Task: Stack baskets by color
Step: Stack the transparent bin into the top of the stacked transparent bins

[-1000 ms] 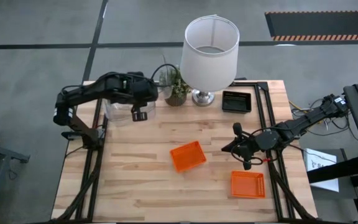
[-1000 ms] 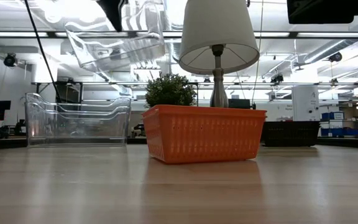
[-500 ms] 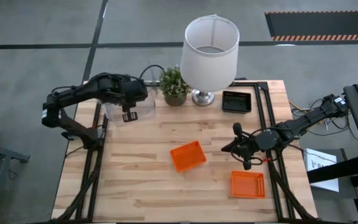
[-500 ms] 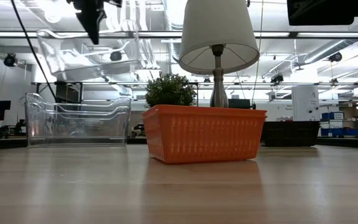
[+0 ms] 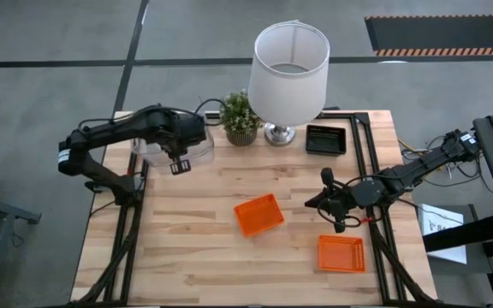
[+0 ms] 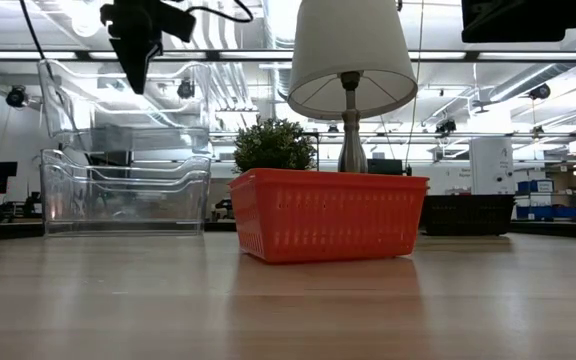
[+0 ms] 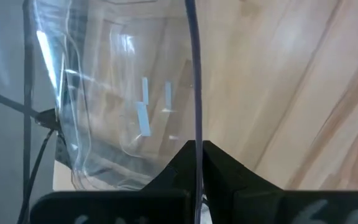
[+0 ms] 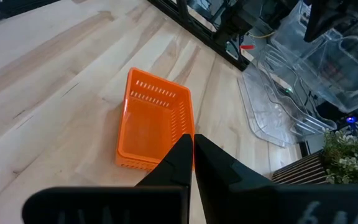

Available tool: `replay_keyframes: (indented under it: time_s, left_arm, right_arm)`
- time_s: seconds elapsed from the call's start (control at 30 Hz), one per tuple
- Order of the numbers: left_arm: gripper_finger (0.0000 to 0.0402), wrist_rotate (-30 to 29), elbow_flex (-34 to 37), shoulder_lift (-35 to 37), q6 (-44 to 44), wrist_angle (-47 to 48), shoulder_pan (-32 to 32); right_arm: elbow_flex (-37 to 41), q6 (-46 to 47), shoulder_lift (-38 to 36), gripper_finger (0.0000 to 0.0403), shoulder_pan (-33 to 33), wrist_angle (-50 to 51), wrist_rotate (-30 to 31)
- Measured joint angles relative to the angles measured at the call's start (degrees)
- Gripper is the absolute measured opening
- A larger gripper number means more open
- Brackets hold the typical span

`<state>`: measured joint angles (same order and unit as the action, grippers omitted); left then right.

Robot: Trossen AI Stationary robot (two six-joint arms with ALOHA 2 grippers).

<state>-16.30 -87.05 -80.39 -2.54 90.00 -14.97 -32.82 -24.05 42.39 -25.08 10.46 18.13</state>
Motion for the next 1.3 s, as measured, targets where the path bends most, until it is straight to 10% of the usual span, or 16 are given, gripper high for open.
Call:
replay_keyframes:
  time_s: [1.3]
  left_arm:
    - [0.0000,1.5,0.2,-7.7,1.6,0.0,-4.6]
  right_arm:
    - [0.0,-0.1,0.0,0.0009,0.0,0.1,0.0]
